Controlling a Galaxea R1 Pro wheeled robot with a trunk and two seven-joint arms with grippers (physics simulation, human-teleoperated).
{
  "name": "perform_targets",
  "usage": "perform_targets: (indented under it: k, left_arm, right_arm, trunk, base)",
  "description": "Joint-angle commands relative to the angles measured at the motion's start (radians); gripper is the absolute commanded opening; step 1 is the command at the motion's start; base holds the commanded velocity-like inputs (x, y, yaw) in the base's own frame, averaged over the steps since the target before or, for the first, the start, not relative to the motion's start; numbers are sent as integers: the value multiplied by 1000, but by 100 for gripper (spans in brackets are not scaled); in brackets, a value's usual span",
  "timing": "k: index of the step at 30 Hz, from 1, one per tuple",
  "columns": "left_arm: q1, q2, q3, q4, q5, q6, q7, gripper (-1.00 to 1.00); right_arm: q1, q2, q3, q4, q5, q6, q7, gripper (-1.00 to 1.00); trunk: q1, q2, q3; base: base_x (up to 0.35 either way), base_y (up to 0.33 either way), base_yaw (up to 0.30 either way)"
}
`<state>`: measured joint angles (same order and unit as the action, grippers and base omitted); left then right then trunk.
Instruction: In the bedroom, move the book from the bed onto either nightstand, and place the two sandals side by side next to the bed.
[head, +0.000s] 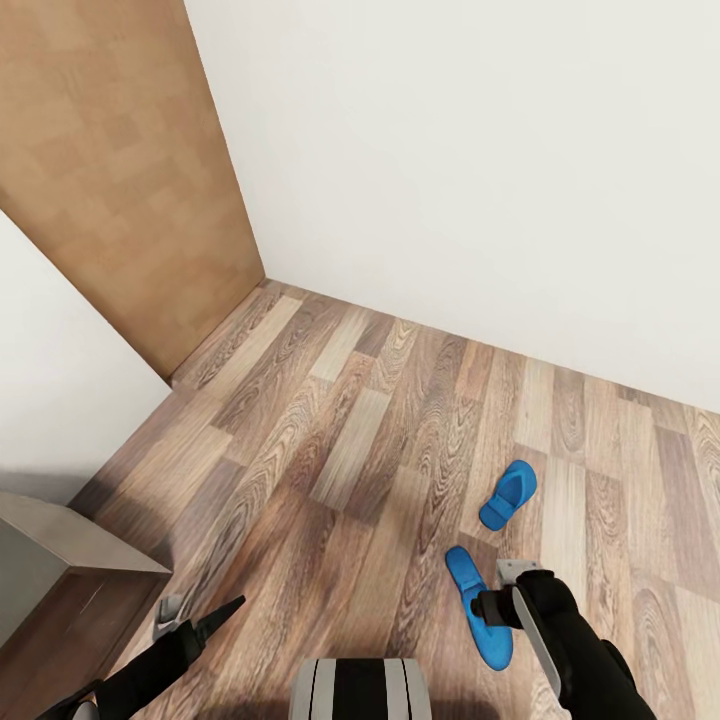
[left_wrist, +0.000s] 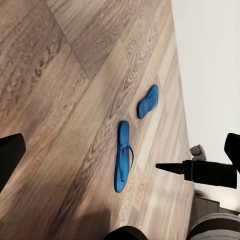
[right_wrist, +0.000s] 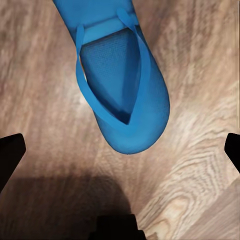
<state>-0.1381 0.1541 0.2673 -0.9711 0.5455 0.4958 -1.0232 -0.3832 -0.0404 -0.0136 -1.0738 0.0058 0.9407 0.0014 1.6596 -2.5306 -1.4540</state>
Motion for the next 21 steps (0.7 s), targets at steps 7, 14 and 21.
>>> perform_targets:
  k: [7,14,21]
  left_arm:
    - [0,-4,-3,0,5,-5,-2,100]
    - [-1,-7,-3,0,6,-22,-2,100]
    - [0,-7,-2,2,5,-29,-1,100]
  right_arm:
    - [0,-2,-1,-2,0,4,0,100]
    - [0,-3,-2,-3,0,4,1,100]
    - [0,-4,-2,-41,0,4,1,100]
  trunk:
    - [0,0,-1]
    - [0,0,-1]
    - [0,0,-1]
  base:
    - [0,0,0]
    - [0,0,0]
    - [0,0,0]
